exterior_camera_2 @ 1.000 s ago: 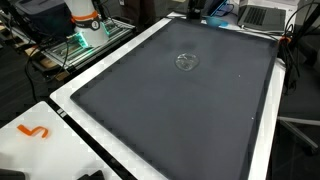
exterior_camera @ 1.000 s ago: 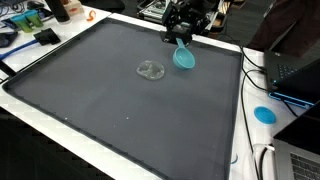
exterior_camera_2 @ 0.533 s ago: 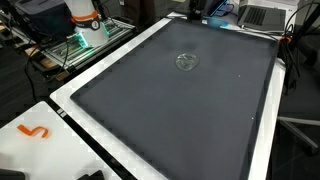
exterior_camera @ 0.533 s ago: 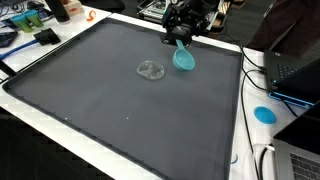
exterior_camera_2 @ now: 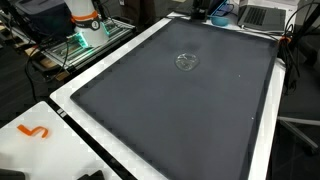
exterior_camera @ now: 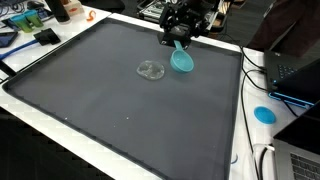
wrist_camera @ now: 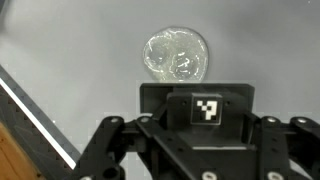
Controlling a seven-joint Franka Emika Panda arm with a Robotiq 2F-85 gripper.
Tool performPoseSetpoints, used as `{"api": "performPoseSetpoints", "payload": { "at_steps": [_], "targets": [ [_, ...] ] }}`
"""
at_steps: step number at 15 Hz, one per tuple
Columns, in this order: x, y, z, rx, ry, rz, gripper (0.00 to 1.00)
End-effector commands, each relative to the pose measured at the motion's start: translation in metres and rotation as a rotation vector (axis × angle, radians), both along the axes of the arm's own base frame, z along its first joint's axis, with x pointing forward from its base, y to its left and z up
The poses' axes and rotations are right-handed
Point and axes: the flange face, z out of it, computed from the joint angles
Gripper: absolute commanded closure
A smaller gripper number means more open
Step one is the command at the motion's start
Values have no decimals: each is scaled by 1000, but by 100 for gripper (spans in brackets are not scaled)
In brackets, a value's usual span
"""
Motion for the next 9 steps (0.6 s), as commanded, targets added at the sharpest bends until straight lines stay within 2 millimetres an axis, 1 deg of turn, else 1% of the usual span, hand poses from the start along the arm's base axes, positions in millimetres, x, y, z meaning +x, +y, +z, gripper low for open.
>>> {"api": "performPoseSetpoints", "payload": {
  "at_steps": [1,9],
  "targets": [
    [10,-3,3,23,-19,-22,72],
    [30,-20,17,103,-19,-91,72]
  ]
}}
